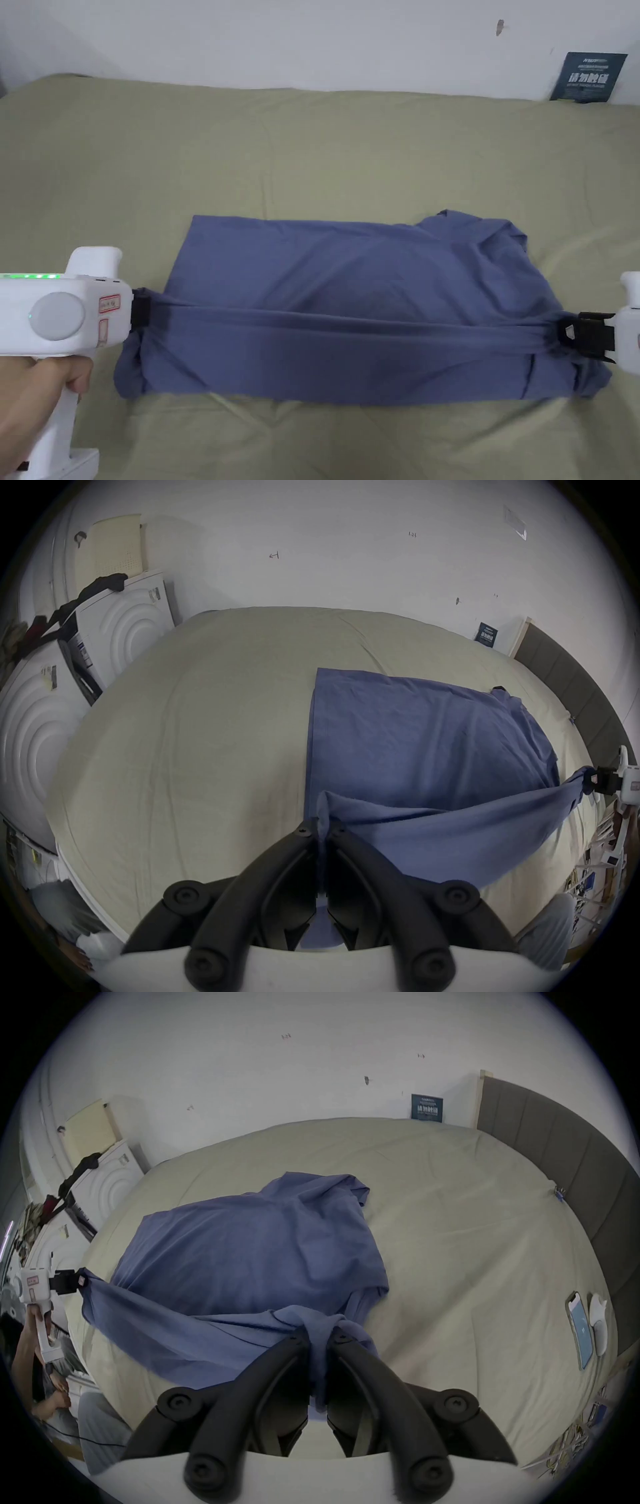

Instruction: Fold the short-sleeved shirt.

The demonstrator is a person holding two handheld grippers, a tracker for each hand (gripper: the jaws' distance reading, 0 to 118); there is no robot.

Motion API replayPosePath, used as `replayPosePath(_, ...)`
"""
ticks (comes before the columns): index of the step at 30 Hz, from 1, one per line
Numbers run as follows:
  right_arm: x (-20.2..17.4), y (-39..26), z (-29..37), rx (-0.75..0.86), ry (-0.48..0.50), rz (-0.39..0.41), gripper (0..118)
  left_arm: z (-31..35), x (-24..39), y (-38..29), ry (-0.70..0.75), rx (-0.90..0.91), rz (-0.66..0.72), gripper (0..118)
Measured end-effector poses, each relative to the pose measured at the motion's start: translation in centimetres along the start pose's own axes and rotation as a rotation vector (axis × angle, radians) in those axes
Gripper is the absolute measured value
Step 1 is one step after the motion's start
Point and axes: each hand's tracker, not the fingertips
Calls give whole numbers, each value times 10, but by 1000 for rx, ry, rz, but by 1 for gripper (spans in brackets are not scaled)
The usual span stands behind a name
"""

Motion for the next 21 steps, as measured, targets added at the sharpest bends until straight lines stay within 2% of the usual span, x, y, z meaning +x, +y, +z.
replayPosePath(8,9,23,-53,-111,-34,-47,11,-54,13,25,8,-49,-20,0)
replayPosePath(9,10,23,-56,-129,-31,-62,14,-56,14,25,8,-47,-21,0)
replayPosePath(10,13,22,-57,-129,-31,-85,29,-59,14,25,5,-46,-15,6)
replayPosePath(11,13,20,-56,-124,-45,-103,61,-60,14,25,-4,-46,-7,30)
replayPosePath(12,14,19,-55,-123,-76,-115,106,-60,16,23,10,-46,-7,92)
replayPosePath(13,16,16,-53,-116,-75,-120,118,-62,15,22,21,-64,-13,118)
replayPosePath(15,20,11,-41,-50,-83,-135,118,-52,8,20,53,-88,4,112)
replayPosePath(19,21,-7,-21,-73,-75,-143,117,-24,4,7,39,-38,-7,110)
replayPosePath(20,19,-12,-16,-78,-73,-139,112,-17,3,1,36,-34,-1,106)
replayPosePath(21,16,-22,-8,-50,-48,-129,86,-8,2,-5,37,-27,10,83)
